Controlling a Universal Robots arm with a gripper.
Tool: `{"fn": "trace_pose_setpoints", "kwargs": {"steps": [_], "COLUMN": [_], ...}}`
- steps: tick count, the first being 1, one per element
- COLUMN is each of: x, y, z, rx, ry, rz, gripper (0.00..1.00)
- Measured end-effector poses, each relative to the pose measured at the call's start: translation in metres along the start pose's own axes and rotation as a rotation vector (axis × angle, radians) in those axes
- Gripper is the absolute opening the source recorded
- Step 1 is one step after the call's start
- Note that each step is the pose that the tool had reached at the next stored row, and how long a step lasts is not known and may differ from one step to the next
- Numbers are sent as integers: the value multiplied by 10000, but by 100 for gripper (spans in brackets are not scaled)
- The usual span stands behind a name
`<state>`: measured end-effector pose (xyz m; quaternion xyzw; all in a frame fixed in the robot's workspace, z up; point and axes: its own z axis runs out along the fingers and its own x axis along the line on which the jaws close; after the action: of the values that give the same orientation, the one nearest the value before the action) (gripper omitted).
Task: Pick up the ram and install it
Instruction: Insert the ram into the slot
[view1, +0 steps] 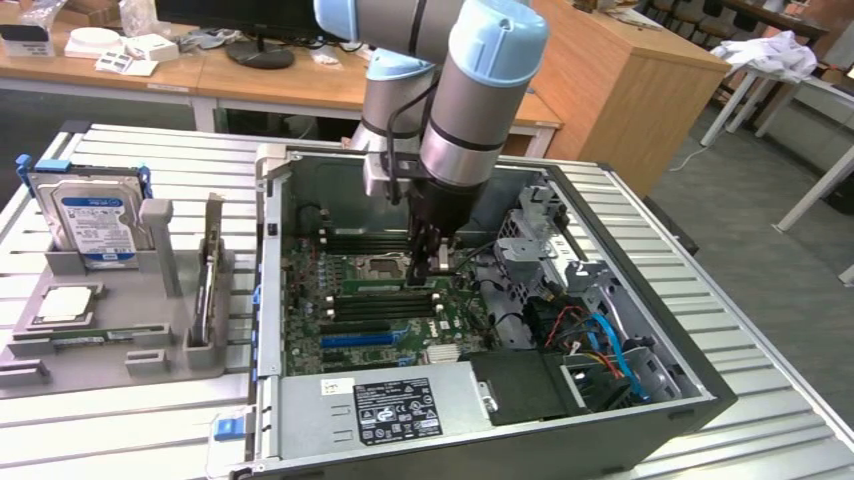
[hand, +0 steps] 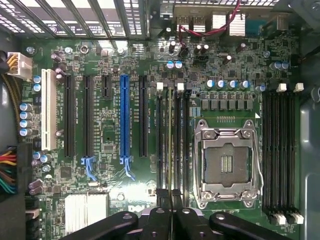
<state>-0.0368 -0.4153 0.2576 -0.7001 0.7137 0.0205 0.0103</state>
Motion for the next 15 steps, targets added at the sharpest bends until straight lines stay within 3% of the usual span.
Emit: {"fn": "trace_pose_setpoints", "kwargs": {"steps": [15], "x": [4], "y": [-1], "z": [66], "rx": [0], "ry": [3], "rz": [0], "gripper": [12]}}
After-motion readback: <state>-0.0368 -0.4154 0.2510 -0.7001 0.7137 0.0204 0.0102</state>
